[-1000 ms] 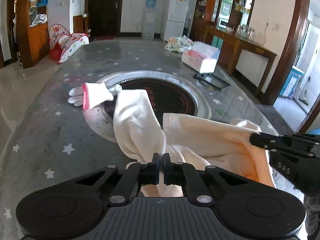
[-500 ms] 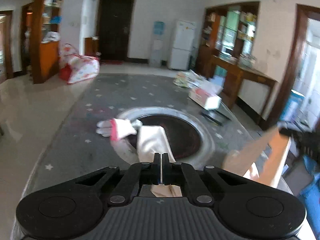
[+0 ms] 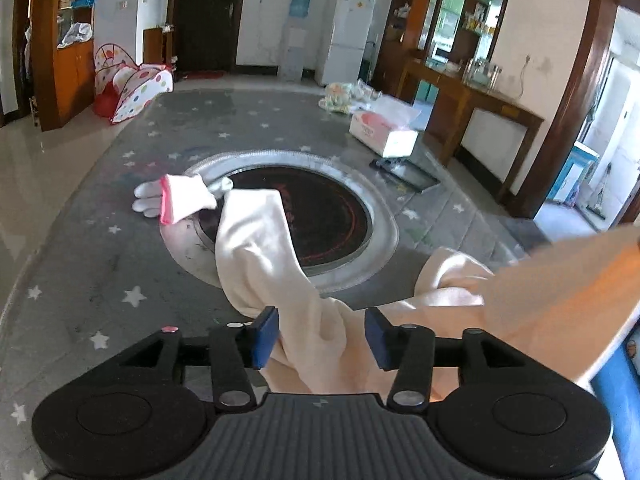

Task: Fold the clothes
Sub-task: 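Lift the sweatshirt up with both grippers and shake it open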

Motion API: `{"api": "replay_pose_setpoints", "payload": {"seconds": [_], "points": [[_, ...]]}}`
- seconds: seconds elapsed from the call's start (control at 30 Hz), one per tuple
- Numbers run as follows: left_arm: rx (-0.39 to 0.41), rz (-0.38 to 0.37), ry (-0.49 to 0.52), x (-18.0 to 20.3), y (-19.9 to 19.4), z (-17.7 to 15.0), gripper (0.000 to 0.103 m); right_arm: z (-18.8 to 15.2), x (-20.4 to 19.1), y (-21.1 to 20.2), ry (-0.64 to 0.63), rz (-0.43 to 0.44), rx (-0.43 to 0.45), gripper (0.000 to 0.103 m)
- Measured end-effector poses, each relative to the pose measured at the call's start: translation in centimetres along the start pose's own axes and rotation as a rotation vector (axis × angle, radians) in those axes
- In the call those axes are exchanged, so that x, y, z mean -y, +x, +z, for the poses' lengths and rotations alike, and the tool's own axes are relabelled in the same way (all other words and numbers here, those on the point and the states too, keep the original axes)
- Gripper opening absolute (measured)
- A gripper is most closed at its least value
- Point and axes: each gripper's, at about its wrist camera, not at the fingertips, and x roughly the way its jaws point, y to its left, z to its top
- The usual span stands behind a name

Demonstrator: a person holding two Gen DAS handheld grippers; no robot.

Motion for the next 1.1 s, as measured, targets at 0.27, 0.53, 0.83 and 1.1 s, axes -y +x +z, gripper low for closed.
{"api": "replay_pose_setpoints", "payload": {"seconds": [0.27, 0.53, 0.83, 1.1], "points": [[-0.096, 0.003, -0.035, -0.5, 4.2, -0.5, 0.011, -1.8, 1.3, 0.7, 0.021, -0.015, -0.046, 0.002], [0.032, -0.039, -0.123, -3.2, 0.2, 2.3, 0.006, 0.0, 1.8, 2.8, 0.021, -0.027, -0.035, 0.002], [0.229, -0.024, -0.166, -6.4, -6.6, 8.0, 0.006, 5.7, 1.3, 4.6, 0.042, -0.038, 0.076, 0.002], [0.402, -0.034, -0.15, -7.4, -14.3, 9.7, 0.006, 9.9, 0.7, 2.5, 0.071, -0.014, 0.204, 0.002]]}}
